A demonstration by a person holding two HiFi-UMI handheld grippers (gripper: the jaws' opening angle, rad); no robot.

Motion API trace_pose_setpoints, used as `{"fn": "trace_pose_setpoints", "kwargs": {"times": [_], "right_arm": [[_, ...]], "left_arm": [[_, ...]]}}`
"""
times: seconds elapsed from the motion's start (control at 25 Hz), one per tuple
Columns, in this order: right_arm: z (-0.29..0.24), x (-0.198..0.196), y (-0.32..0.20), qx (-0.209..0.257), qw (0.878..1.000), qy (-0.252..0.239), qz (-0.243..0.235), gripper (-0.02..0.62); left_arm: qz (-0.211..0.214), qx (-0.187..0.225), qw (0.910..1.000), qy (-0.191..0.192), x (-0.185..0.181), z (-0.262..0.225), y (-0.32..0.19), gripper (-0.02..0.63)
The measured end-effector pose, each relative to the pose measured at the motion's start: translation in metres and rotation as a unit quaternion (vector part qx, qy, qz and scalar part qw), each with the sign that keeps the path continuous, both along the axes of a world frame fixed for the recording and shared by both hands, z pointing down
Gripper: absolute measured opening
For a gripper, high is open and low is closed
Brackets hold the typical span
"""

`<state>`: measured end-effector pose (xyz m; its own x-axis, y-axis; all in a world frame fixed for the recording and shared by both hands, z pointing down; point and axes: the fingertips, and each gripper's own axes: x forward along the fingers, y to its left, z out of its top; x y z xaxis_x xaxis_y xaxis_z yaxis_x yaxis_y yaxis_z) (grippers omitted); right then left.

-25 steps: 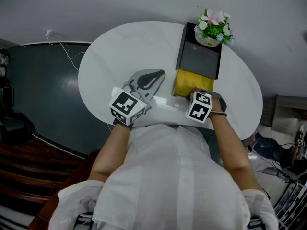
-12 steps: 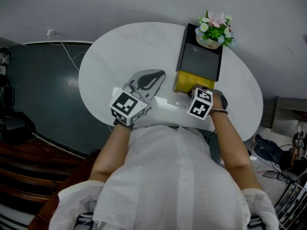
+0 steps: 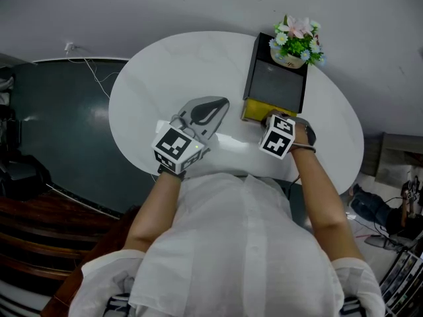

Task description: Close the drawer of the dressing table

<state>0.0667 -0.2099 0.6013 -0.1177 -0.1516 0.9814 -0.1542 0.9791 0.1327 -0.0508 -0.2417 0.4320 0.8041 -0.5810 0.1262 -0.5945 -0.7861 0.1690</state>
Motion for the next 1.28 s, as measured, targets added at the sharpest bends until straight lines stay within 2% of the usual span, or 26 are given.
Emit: {"fn": "trace_pose_setpoints", "kwargs": {"times": [1.28], "right_arm": [[-0.002, 0.008, -0.051, 0.028, 0.999, 0.011, 0.023, 0.021]], "left_arm": [[-0.001, -0.006, 1.0, -0.006, 0.0, 0.004, -0.01, 0.018]]}}
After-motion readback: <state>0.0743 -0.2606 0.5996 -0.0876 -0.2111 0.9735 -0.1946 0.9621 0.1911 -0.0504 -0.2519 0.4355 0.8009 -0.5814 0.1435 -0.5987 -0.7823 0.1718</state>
